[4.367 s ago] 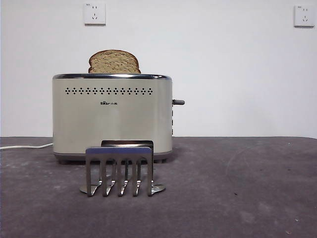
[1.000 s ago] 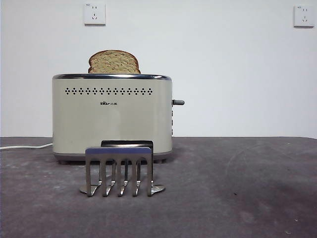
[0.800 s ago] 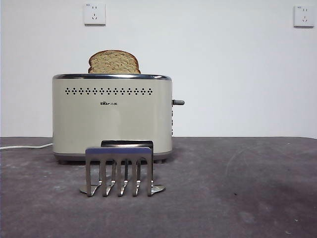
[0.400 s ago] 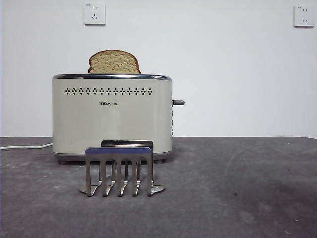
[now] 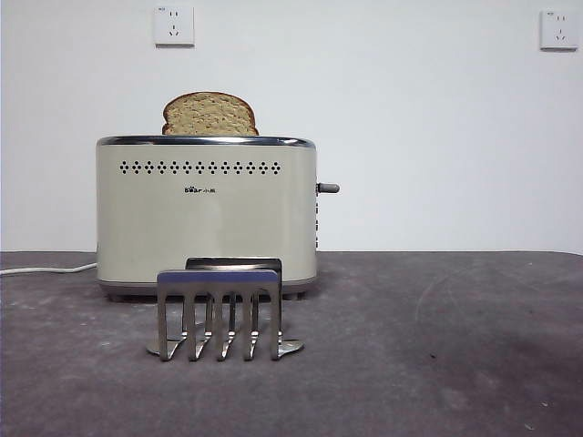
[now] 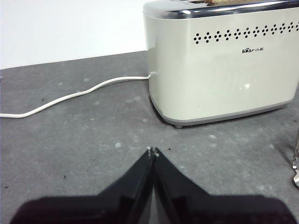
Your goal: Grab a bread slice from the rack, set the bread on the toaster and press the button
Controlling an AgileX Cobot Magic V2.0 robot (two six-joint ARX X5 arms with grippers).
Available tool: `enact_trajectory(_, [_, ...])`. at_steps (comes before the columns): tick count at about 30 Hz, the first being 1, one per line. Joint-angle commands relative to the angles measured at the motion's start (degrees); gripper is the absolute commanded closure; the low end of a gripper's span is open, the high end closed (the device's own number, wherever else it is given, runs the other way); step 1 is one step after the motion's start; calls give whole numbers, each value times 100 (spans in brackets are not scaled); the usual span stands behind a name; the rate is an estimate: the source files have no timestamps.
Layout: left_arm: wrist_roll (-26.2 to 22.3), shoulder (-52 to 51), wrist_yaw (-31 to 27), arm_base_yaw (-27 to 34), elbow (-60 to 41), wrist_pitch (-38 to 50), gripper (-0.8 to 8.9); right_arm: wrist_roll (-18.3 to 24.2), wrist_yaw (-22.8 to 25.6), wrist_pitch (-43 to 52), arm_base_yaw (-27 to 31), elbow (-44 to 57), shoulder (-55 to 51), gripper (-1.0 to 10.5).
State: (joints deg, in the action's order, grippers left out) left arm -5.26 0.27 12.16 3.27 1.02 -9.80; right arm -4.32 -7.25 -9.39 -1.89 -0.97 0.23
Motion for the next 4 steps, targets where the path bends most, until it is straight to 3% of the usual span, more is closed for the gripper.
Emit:
enact_trajectory(1, [59, -17, -9, 15, -81, 11, 816, -57, 17, -50, 0, 63, -17, 946])
enact_trajectory(4, [59, -17, -9, 15, -81, 11, 816, -57, 17, -50, 0, 63, -17, 946])
